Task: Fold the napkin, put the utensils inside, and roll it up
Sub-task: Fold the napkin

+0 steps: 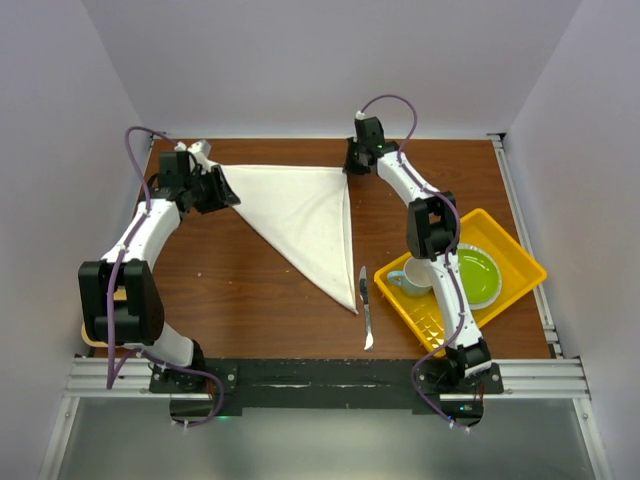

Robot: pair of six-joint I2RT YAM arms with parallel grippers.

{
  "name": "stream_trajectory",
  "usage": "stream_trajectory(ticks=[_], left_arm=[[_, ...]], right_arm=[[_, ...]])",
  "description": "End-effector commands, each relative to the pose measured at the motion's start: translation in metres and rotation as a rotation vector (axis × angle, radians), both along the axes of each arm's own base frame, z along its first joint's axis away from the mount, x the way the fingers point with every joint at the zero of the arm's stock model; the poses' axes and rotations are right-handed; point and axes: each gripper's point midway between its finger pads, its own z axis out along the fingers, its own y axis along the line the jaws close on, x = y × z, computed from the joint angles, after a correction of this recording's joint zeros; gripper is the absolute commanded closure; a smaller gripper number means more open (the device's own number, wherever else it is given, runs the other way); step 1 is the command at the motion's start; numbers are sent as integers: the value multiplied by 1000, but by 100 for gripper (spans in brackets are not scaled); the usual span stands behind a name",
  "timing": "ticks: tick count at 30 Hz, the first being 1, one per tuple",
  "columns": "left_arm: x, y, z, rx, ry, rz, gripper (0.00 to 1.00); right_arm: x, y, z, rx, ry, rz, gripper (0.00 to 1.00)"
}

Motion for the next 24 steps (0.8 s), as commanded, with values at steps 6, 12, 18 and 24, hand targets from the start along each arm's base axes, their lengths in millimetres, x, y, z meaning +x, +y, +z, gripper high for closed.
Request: stream_trajectory(ticks=[6, 12, 18, 24], left_arm=[[5, 4, 10, -4, -51, -11, 51], [5, 4, 5, -8, -41, -12, 51], [5, 5, 4, -7, -37, -13, 51], [5, 8, 3, -6, -34, -5, 51]], right_arm=[[17, -1, 86, 34, -152, -25, 96], [20, 3, 89, 53, -170, -19, 100], [19, 2, 80, 46, -154, -20, 92], [22, 8, 78, 61, -168, 6, 100]])
